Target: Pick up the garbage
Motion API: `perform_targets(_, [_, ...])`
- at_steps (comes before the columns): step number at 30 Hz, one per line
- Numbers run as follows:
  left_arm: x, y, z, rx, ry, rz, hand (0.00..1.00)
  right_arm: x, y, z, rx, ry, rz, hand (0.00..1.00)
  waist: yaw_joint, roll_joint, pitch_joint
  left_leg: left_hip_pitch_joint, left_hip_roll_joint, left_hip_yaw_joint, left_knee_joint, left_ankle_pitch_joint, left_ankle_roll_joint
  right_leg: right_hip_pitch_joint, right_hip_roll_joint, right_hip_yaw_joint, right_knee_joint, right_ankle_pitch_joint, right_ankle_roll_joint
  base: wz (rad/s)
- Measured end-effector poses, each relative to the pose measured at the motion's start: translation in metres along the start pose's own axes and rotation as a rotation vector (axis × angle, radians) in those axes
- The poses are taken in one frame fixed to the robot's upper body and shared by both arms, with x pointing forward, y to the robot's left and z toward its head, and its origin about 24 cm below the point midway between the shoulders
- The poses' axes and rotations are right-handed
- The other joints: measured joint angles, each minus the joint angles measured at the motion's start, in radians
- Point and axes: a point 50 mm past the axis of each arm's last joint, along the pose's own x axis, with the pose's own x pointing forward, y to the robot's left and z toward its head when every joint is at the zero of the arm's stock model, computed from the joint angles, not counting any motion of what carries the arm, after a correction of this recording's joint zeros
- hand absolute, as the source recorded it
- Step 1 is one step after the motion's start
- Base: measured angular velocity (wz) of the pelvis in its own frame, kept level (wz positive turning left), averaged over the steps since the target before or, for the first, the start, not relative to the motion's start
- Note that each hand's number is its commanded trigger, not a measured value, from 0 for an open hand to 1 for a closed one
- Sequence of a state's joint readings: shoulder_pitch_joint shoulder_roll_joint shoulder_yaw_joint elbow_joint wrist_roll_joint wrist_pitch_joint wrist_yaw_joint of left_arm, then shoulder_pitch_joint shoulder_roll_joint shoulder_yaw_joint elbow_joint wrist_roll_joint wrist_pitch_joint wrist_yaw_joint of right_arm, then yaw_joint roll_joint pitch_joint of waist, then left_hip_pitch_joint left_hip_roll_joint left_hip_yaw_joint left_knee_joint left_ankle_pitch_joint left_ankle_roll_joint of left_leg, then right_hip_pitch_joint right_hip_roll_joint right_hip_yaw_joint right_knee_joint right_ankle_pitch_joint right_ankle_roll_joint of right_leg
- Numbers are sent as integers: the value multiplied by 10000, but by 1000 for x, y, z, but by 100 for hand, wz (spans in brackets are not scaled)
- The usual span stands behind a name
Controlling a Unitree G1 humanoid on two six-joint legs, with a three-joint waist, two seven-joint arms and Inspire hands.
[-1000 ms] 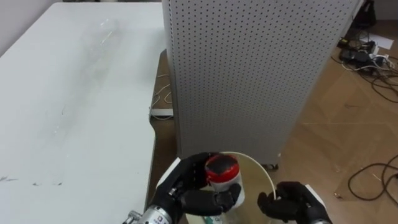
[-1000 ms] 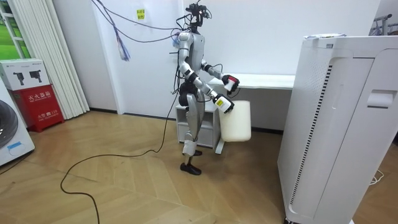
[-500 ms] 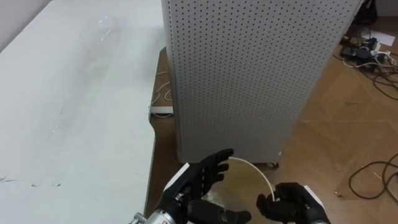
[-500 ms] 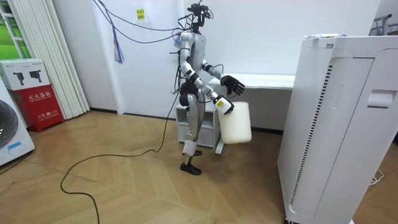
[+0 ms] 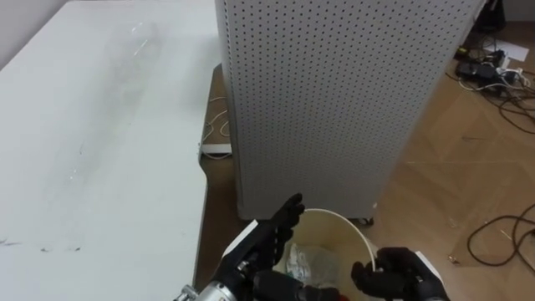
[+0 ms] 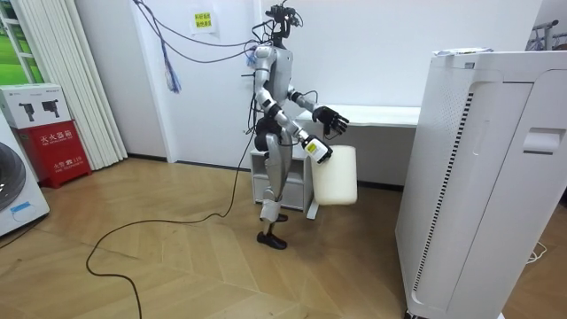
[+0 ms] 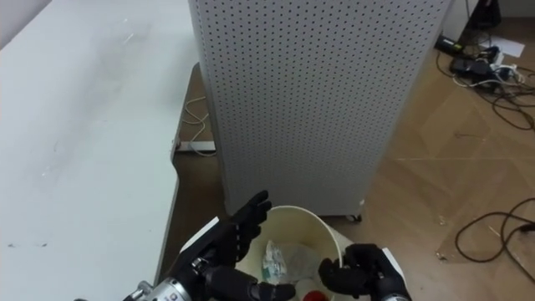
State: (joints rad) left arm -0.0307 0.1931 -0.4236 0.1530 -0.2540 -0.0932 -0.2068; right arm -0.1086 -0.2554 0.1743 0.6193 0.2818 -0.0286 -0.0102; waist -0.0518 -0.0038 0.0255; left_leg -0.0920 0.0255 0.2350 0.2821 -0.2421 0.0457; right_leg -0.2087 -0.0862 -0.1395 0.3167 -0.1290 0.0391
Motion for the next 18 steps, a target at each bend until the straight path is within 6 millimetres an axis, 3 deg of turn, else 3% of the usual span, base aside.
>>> perform_targets(6, [-12,9,22,-111,-1101,699,0,-7,5,-3,101,-181,188,100,9,-49,-20,326,16,52,229,-10,-13,81,-1,36,275,-32,-90,-23])
perform_targets(10, [-16,23,33,-25,-1617,1504,0,-13,7,-10,171,-142,298,100,19,-85,-38,578,42,14,167,-247,-116,-43,137,322,611,-110,-204,-32])
perform_targets(12, [-17,25,37,12,-1811,1697,0,-18,7,-15,207,-48,255,100,18,-142,-89,683,32,19,148,-257,-127,6,173,404,574,-118,-218,-17])
perform_targets(13, [-18,25,40,68,-2003,1772,0,-20,7,-18,216,51,211,100,-2,-152,-160,706,36,18,138,-259,-129,45,192,404,507,-105,-236,-14])
perform_targets(18, [-21,27,54,305,-2810,2138,0,-24,5,-27,236,297,93,100,7,-146,-201,1035,-11,19,-75,-254,-125,224,260,598,436,-49,-247,-14])
